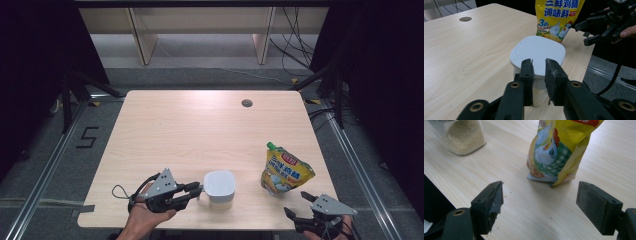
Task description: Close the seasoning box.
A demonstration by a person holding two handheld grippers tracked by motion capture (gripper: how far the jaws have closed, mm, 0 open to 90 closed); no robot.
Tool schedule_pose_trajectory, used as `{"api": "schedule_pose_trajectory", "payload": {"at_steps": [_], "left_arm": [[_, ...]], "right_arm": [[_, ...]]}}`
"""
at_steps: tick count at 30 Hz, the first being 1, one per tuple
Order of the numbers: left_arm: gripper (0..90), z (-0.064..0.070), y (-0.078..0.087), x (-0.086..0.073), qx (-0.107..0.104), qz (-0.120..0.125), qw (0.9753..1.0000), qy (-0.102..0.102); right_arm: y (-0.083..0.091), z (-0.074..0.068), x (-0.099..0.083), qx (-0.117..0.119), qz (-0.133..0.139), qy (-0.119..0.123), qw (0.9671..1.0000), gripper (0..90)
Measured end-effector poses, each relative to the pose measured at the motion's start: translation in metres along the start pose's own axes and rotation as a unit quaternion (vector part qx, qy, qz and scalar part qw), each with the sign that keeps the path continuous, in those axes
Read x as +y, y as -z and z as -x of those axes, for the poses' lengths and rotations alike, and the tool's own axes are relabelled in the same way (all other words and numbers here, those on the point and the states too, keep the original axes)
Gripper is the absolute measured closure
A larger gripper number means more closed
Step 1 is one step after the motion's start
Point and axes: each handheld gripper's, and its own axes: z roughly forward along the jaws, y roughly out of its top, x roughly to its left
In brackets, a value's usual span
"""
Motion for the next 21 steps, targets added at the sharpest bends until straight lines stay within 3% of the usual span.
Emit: {"api": "schedule_pose_trajectory", "payload": {"at_steps": [2,3,5,9,10,12,14,15,17,18,21], "left_arm": [[68.2,0.001,0.002,-0.001,0.006,0.003,0.9999,0.014],[64.9,-0.001,0.003,-0.002,-0.001,0.005,1.0,0.003],[57.0,-0.001,0.005,-0.004,0.005,0.002,0.9999,0.013],[44.8,-0.004,0.009,-0.012,0.003,0.003,1.0,0.009],[42.3,-0.002,0.01,-0.016,0.007,0.003,0.9997,0.025],[39.9,-0.004,0.013,-0.022,0.009,-0.01,0.9999,0.008],[37.2,-0.002,0.014,-0.031,0.015,-0.011,0.9995,0.026],[36.3,-0.005,0.016,-0.034,0.01,-0.017,0.9997,0.011],[35.3,-0.004,0.017,-0.042,0.013,-0.023,0.9992,0.029],[34.6,-0.006,0.017,-0.045,0.013,-0.024,0.9995,0.015],[30.3,-0.005,0.017,-0.053,0.02,-0.034,0.9991,0.019]], "right_arm": [[0.0,0.0,0.0,-0.001,0.002,0.002,1.0,22.6],[0.0,0.0,0.0,0.0,0.003,-0.001,1.0,22.7],[0.0,-0.001,0.0,-0.001,-0.001,-0.005,1.0,22.6],[0.0,-0.001,0.0,0.0,0.0,-0.003,1.0,22.6],[0.0,0.0,0.0,-0.001,0.001,0.002,1.0,22.6],[0.0,-0.001,0.0,0.008,-0.005,-0.003,0.9999,22.6],[-0.001,-0.001,0.0,0.004,-0.002,0.001,1.0,22.6],[-0.001,-0.001,0.0,0.007,-0.007,-0.001,1.0,22.6],[-0.001,-0.001,0.0,0.009,-0.007,0.001,0.9999,22.6],[-0.001,-0.001,0.0,0.008,-0.005,-0.001,1.0,22.6],[-0.001,-0.003,-0.001,0.008,-0.012,-0.019,0.9997,22.6]]}}
